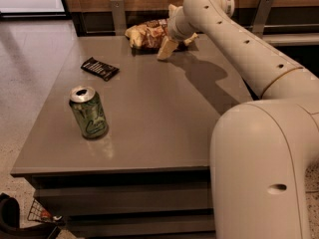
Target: Pick brown chip bag
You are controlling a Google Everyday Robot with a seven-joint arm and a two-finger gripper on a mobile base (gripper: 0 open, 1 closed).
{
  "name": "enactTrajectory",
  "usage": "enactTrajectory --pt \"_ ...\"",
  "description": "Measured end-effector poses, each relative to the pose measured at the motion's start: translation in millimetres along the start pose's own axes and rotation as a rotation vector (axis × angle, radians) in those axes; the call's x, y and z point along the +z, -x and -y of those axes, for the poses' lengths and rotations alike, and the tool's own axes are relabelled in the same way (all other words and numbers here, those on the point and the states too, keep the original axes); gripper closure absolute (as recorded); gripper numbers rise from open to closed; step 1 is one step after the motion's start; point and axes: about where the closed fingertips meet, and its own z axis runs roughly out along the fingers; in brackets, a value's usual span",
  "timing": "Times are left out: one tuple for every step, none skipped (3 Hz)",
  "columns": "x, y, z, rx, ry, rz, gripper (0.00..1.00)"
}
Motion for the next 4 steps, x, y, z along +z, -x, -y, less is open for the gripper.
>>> enactTrajectory --pt "0.0 0.0 0.1 0.0 0.0 0.0 0.0" --pt "-18.0 2.7 33.9 -0.036 -0.093 0.002 0.0" --pt "-35.4 8.7 68.2 -0.076 -0.192 0.02 0.0" --pt "-39.6 9.5 83.5 -0.084 -0.233 0.048 0.0"
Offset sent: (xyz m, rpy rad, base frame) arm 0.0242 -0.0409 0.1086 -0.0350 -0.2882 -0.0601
